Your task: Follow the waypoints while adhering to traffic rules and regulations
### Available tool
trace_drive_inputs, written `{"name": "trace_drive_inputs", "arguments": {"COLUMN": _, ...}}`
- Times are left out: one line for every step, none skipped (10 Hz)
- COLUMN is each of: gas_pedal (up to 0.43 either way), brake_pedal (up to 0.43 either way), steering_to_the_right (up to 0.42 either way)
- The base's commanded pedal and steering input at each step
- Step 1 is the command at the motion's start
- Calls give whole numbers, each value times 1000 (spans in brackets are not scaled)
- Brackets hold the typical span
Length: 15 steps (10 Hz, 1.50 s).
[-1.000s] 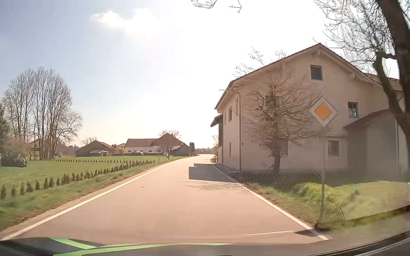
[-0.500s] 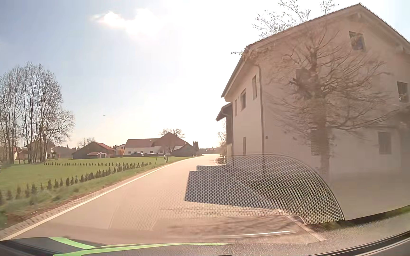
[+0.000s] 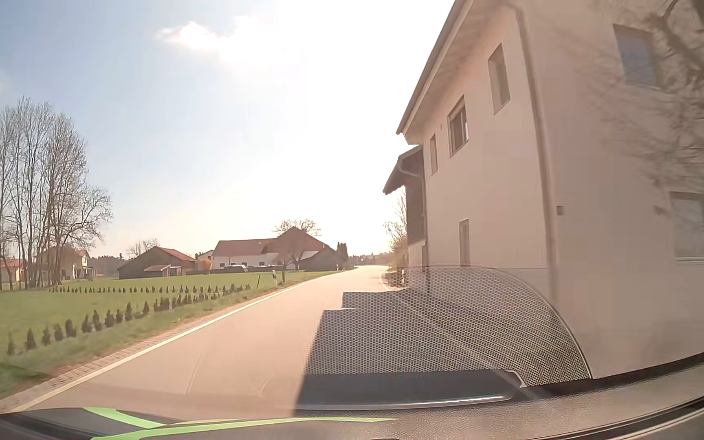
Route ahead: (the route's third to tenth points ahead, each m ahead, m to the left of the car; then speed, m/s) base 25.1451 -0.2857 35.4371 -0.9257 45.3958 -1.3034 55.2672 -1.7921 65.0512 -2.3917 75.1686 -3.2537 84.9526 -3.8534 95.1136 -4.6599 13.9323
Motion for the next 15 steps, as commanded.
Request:
{"name": "trace_drive_inputs", "arguments": {"gas_pedal": 98, "brake_pedal": 0, "steering_to_the_right": -8}}
{"name": "trace_drive_inputs", "arguments": {"gas_pedal": 98, "brake_pedal": 0, "steering_to_the_right": -6}}
{"name": "trace_drive_inputs", "arguments": {"gas_pedal": 98, "brake_pedal": 0, "steering_to_the_right": -6}}
{"name": "trace_drive_inputs", "arguments": {"gas_pedal": 98, "brake_pedal": 0, "steering_to_the_right": -3}}
{"name": "trace_drive_inputs", "arguments": {"gas_pedal": 98, "brake_pedal": 0, "steering_to_the_right": 1}}
{"name": "trace_drive_inputs", "arguments": {"gas_pedal": 98, "brake_pedal": 0, "steering_to_the_right": 5}}
{"name": "trace_drive_inputs", "arguments": {"gas_pedal": 98, "brake_pedal": 0, "steering_to_the_right": 6}}
{"name": "trace_drive_inputs", "arguments": {"gas_pedal": 98, "brake_pedal": 0, "steering_to_the_right": 6}}
{"name": "trace_drive_inputs", "arguments": {"gas_pedal": 98, "brake_pedal": 0, "steering_to_the_right": 6}}
{"name": "trace_drive_inputs", "arguments": {"gas_pedal": 98, "brake_pedal": 0, "steering_to_the_right": 6}}
{"name": "trace_drive_inputs", "arguments": {"gas_pedal": 98, "brake_pedal": 0, "steering_to_the_right": 7}}
{"name": "trace_drive_inputs", "arguments": {"gas_pedal": 98, "brake_pedal": 0, "steering_to_the_right": 8}}
{"name": "trace_drive_inputs", "arguments": {"gas_pedal": 98, "brake_pedal": 0, "steering_to_the_right": 9}}
{"name": "trace_drive_inputs", "arguments": {"gas_pedal": 98, "brake_pedal": 0, "steering_to_the_right": 10}}
{"name": "trace_drive_inputs", "arguments": {"gas_pedal": 98, "brake_pedal": 0, "steering_to_the_right": 11}}
